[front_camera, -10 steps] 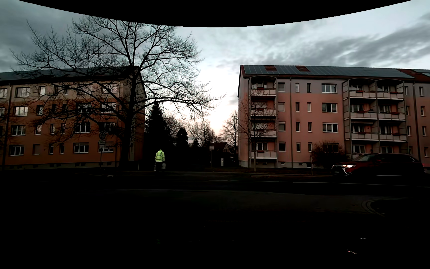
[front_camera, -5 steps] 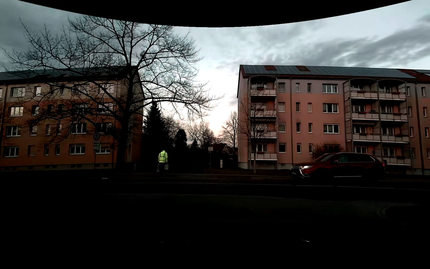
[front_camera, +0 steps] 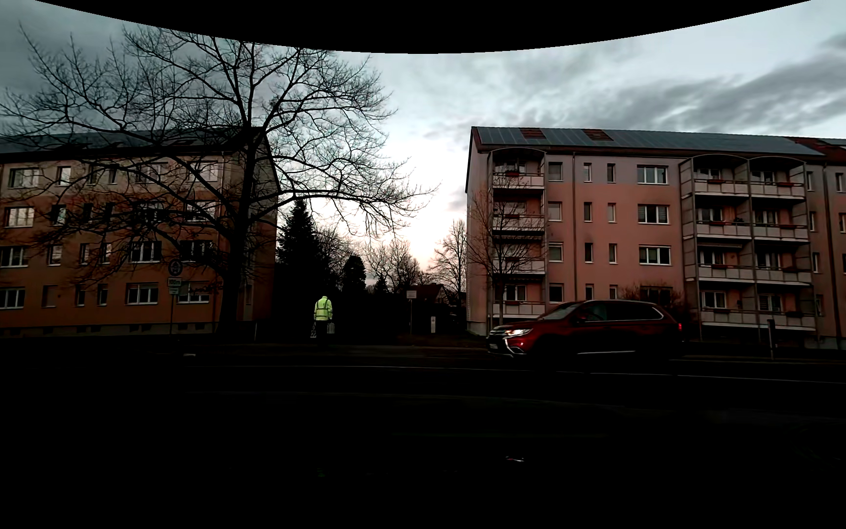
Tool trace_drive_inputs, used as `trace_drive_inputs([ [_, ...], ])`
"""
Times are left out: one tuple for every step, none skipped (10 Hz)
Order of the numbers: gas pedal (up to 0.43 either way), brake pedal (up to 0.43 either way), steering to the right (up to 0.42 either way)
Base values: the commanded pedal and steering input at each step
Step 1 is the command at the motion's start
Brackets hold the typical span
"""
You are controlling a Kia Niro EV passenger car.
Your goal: Follow the waypoints while adhering to traffic rules and regulations
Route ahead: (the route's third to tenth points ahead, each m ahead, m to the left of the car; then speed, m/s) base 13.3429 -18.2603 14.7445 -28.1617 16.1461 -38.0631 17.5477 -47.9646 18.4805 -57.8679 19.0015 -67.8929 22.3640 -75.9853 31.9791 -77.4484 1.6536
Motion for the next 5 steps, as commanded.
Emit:
trace_drive_inputs([
  [0.000,0.000,0.038],
  [0.000,0.000,0.043],
  [0.000,0.000,0.047],
  [0.000,0.000,0.053],
  [0.000,0.000,0.059],
])
